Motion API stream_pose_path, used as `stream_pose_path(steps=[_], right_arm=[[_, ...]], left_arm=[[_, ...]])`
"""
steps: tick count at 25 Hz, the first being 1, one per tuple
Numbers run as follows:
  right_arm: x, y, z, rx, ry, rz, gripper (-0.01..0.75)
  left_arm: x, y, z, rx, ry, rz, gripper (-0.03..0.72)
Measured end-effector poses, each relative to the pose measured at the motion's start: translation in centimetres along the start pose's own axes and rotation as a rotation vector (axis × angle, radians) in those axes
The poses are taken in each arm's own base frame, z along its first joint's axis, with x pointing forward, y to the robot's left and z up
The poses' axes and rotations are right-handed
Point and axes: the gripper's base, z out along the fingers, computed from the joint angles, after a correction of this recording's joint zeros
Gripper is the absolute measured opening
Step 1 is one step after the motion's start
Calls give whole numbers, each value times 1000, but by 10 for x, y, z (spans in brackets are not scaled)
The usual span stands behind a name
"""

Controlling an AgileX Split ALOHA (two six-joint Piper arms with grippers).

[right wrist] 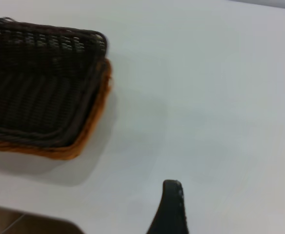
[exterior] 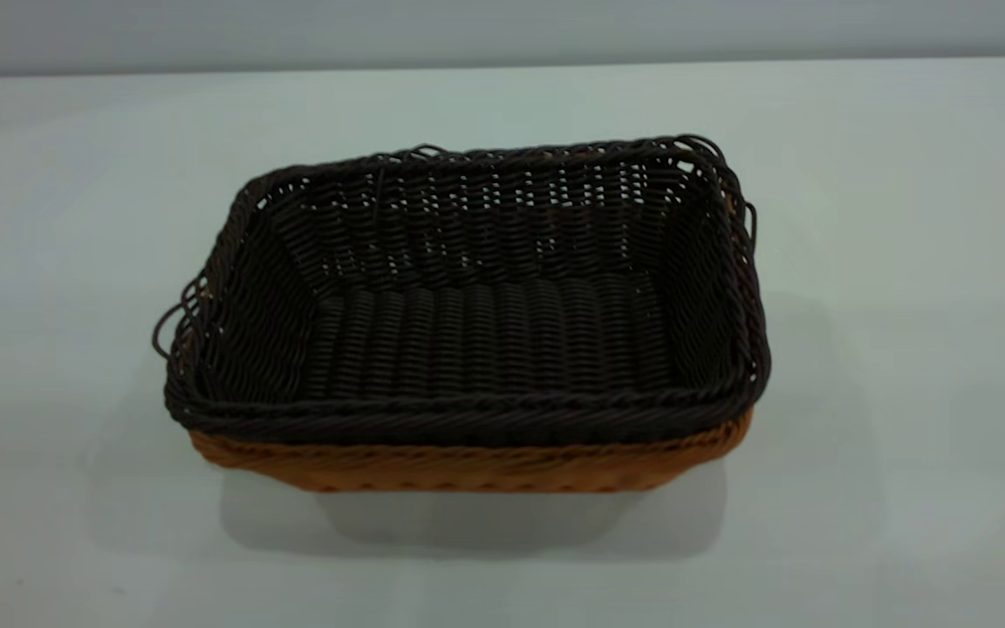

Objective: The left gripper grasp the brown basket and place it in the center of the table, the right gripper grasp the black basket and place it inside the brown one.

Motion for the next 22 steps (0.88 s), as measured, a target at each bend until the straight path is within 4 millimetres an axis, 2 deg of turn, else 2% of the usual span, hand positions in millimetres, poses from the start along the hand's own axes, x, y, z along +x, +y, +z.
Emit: stream_pose_path(steps=[6, 14, 22], right_arm=[[8, -1, -9, 65, -74, -19, 554], [10, -2, -6, 57, -63, -1, 553], [10, -2, -6, 56, -63, 7, 553]], left_arm=[[6, 4, 1, -55, -22, -39, 584], [9, 5, 3, -63, -4, -61, 584], [16, 16, 7, -178, 49, -127, 584]])
